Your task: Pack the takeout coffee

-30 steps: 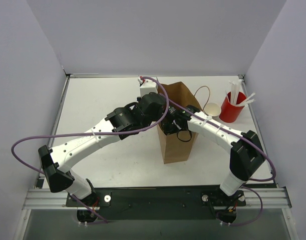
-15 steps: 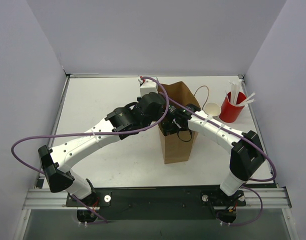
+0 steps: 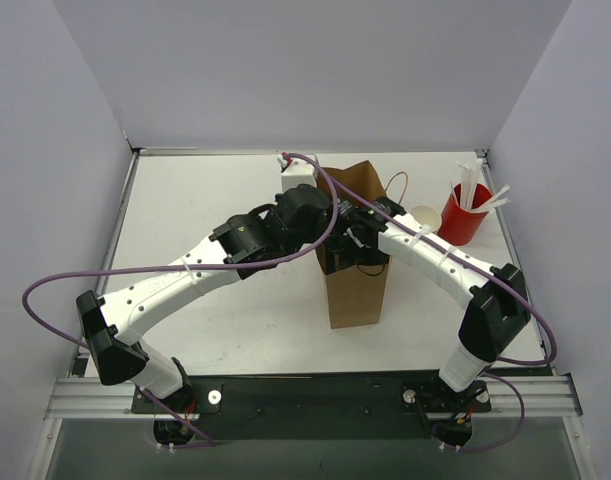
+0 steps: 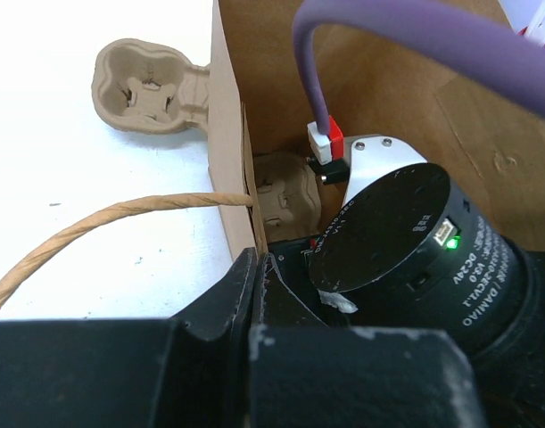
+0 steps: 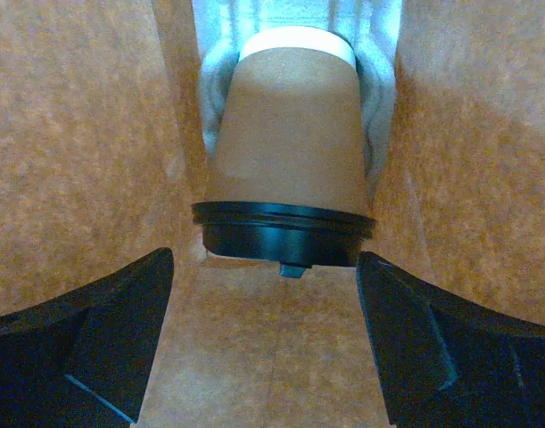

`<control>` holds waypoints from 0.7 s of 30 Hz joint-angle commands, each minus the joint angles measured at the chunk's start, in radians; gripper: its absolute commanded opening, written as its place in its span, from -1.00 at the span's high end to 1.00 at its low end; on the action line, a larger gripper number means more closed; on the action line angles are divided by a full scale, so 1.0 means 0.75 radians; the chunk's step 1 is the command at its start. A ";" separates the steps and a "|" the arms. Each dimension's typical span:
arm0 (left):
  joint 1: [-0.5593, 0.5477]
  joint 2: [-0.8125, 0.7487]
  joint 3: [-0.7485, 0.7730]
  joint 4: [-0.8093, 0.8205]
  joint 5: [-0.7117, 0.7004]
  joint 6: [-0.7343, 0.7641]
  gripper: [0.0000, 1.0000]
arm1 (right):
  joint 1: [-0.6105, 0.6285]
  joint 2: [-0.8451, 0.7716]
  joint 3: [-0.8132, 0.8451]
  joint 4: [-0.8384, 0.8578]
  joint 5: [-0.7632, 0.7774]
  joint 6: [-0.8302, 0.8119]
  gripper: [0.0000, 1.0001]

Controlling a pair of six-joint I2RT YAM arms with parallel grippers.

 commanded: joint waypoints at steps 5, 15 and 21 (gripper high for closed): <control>0.006 -0.039 -0.007 0.083 0.031 0.035 1.00 | -0.009 -0.022 0.114 -0.168 0.032 0.005 -0.37; 0.006 -0.043 -0.015 0.097 0.043 0.051 1.00 | -0.011 -0.002 0.192 -0.234 0.022 -0.013 -0.17; 0.006 -0.047 -0.015 0.097 0.043 0.049 1.00 | -0.009 -0.002 0.209 -0.248 0.024 -0.017 -0.08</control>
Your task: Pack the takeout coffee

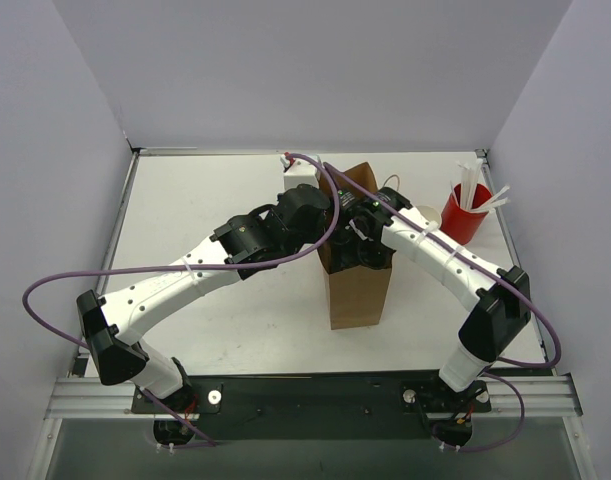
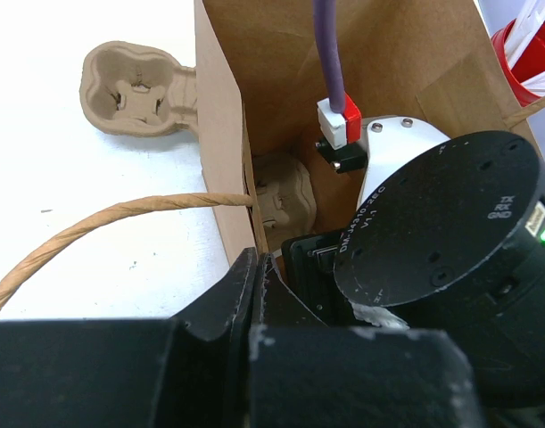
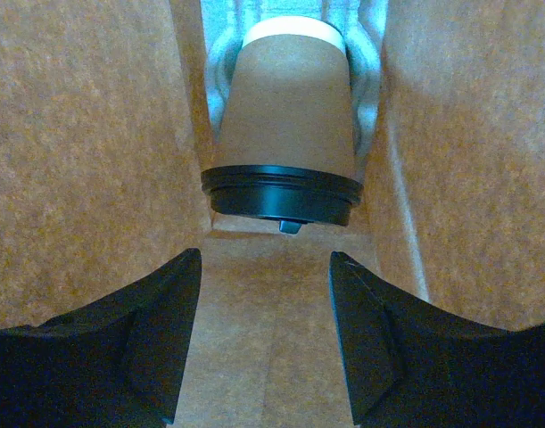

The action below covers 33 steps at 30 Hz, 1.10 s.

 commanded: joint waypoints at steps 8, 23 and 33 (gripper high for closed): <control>0.006 -0.053 -0.006 0.057 0.004 0.018 1.00 | -0.009 0.002 0.081 -0.108 0.025 -0.020 -0.05; 0.006 -0.060 -0.012 0.059 0.006 0.024 1.00 | -0.011 0.012 0.102 -0.137 0.035 -0.036 0.00; 0.006 -0.055 -0.010 0.060 0.011 0.026 1.00 | -0.013 0.000 0.083 -0.137 0.047 -0.036 -0.04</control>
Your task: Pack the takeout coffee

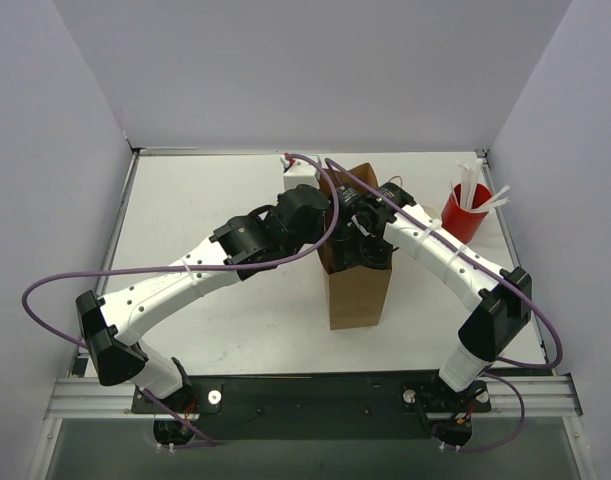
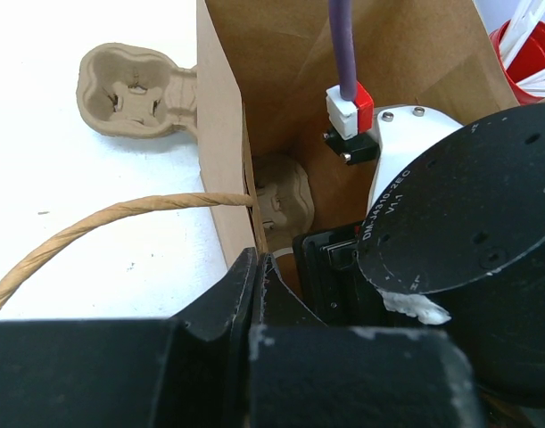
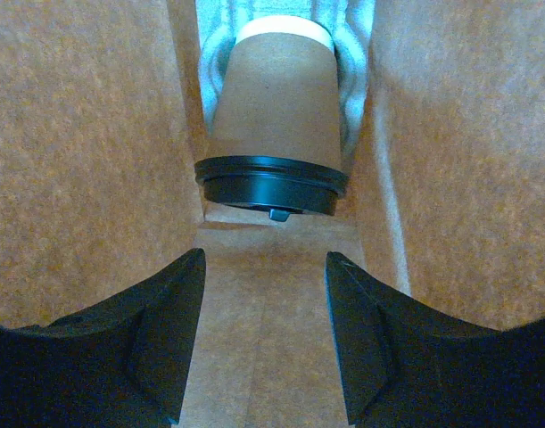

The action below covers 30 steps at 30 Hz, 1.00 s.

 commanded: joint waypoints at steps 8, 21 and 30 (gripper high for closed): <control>0.006 -0.044 0.008 0.038 0.005 0.019 1.00 | -0.007 -0.046 0.113 -0.071 0.073 -0.014 -0.09; 0.006 -0.013 0.041 0.023 0.026 0.033 1.00 | -0.003 -0.095 0.226 -0.042 0.112 -0.061 -0.14; 0.006 0.003 0.060 0.015 0.044 0.031 1.00 | -0.003 -0.146 0.238 0.031 0.081 -0.106 -0.14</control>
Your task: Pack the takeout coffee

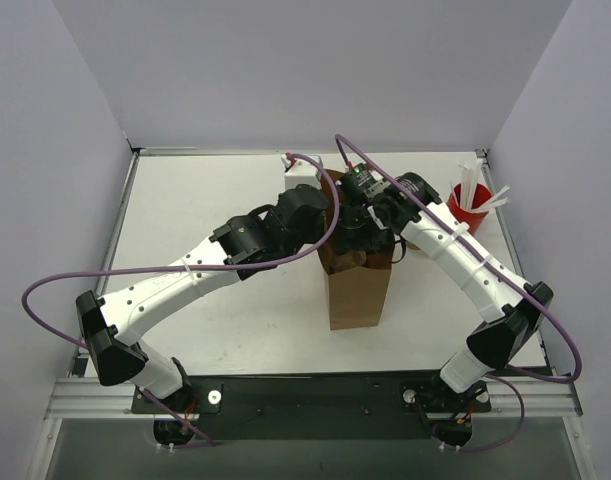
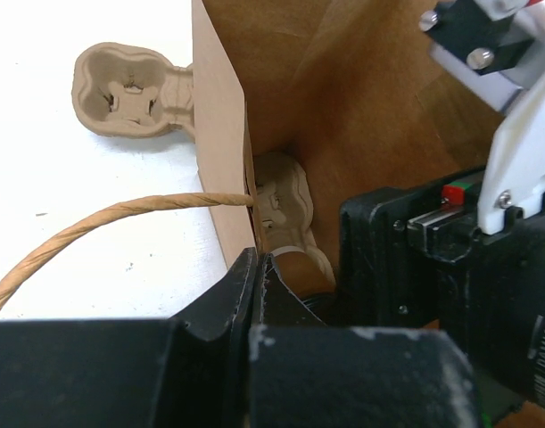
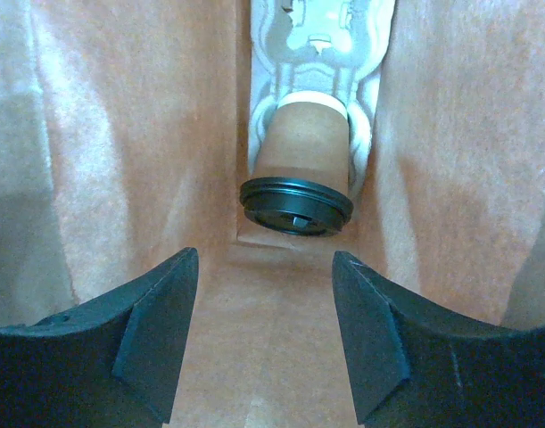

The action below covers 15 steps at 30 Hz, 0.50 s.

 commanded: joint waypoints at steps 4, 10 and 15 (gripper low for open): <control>0.004 0.005 0.065 0.009 0.022 0.019 1.00 | -0.003 -0.131 0.023 0.082 -0.005 -0.071 -0.14; 0.006 0.013 0.088 -0.011 0.018 0.021 1.00 | -0.003 -0.185 0.041 0.166 -0.019 -0.126 -0.14; 0.008 0.013 0.094 -0.024 0.010 0.021 1.00 | -0.007 -0.217 0.070 0.213 -0.007 -0.146 -0.14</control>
